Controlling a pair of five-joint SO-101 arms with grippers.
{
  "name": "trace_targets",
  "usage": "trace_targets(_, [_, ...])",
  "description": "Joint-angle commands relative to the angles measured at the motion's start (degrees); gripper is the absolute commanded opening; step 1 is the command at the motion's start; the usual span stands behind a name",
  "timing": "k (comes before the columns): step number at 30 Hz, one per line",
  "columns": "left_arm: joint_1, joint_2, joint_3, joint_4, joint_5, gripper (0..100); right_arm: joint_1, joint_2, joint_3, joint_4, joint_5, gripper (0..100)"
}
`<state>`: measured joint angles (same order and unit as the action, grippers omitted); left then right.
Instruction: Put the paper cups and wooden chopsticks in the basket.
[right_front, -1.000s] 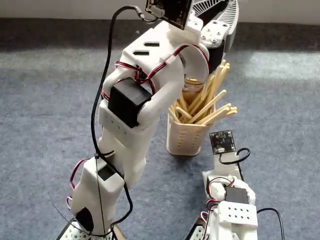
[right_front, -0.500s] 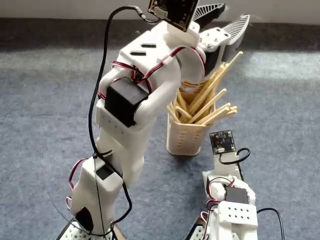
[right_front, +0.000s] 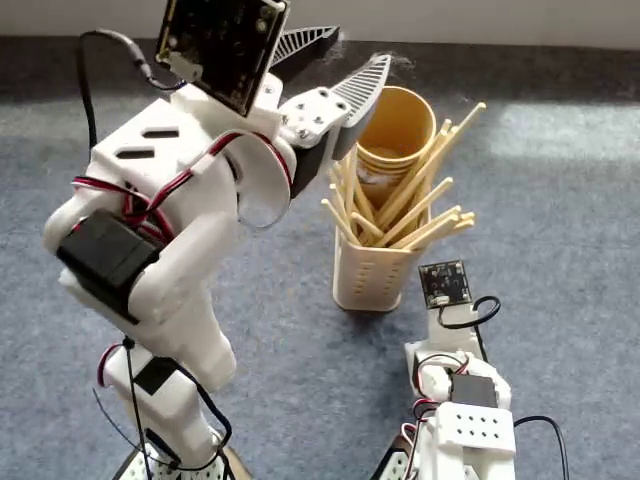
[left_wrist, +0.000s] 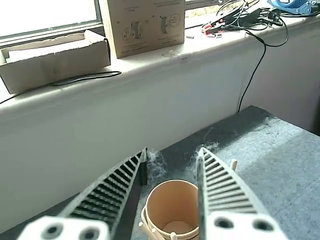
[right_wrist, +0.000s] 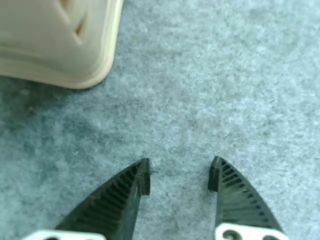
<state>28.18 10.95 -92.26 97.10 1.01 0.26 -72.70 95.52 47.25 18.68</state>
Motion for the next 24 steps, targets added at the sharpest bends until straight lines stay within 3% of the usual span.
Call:
trace_targets(1, [-0.13, 1.45, -2.95, -2.99, -1.05, 18, -0.75, -0.13, 3.91, -0.66, 0.7, 20.2])
trace_targets(5, [0.57, 9.89, -2.95, -10.73, -1.05, 18, -0.75, -0.13, 3.91, -0.66, 0.7, 20.2])
trace_targets(14, [10.86, 26.15, -2.95, -26.99, -1.41, 18, -0.75, -0.13, 3.91, -0.66, 0.7, 20.2])
trace_targets(18, [12.44, 27.03, -2.95, -25.23, -1.41, 18, -0.75, -0.13, 3.91, -0.66, 0.7, 20.2])
trace_targets(24, [7.96, 27.03, -2.95, -12.66, -1.41, 18, -0.75, -0.13, 3.91, -0.57, 0.7, 20.2])
